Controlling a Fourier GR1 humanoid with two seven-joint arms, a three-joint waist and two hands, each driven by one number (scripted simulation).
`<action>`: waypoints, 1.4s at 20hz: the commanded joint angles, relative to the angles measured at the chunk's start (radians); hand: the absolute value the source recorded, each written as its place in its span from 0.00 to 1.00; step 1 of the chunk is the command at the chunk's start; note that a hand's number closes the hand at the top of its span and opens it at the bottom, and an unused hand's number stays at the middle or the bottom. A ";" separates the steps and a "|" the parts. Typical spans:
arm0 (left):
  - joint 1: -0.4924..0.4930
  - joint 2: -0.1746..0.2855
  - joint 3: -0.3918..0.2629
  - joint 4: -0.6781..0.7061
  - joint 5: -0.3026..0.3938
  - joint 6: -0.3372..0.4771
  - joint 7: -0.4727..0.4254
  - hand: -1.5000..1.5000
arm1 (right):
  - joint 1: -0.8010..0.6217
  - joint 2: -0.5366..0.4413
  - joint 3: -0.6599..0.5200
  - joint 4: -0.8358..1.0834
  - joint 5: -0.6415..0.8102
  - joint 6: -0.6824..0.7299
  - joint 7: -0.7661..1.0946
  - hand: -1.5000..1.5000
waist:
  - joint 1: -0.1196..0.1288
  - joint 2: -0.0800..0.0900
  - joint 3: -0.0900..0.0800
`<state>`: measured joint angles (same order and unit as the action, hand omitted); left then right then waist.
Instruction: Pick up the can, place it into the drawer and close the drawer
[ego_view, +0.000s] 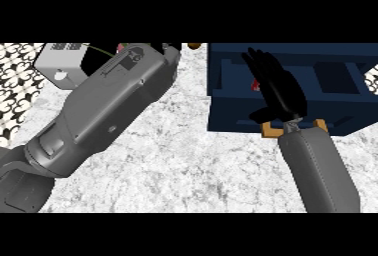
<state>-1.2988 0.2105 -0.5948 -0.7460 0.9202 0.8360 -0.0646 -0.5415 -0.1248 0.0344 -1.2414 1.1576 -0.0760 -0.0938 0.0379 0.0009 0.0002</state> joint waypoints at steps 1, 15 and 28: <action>0.077 0.047 -0.008 -0.092 -0.027 0.003 0.020 0.00 | -0.132 0.005 -0.037 0.219 0.043 -0.076 0.009 0.00 | 0.009 0.002 0.000; 0.145 0.153 0.032 -0.231 -0.065 -0.009 0.100 0.00 | -0.317 -0.012 -0.137 0.692 0.124 -0.449 -0.046 0.00 | 0.022 0.014 0.001; 0.185 0.203 0.031 -0.332 -0.121 0.004 0.139 0.00 | -0.557 -0.082 -0.223 0.936 0.133 -0.580 -0.045 0.00 | 0.047 0.027 0.002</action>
<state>-1.1509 0.4110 -0.5681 -1.0561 0.8192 0.8410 0.0998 -1.0282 -0.1862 -0.1673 -0.3658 1.2932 -0.6370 -0.1376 0.0799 0.0222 -0.0001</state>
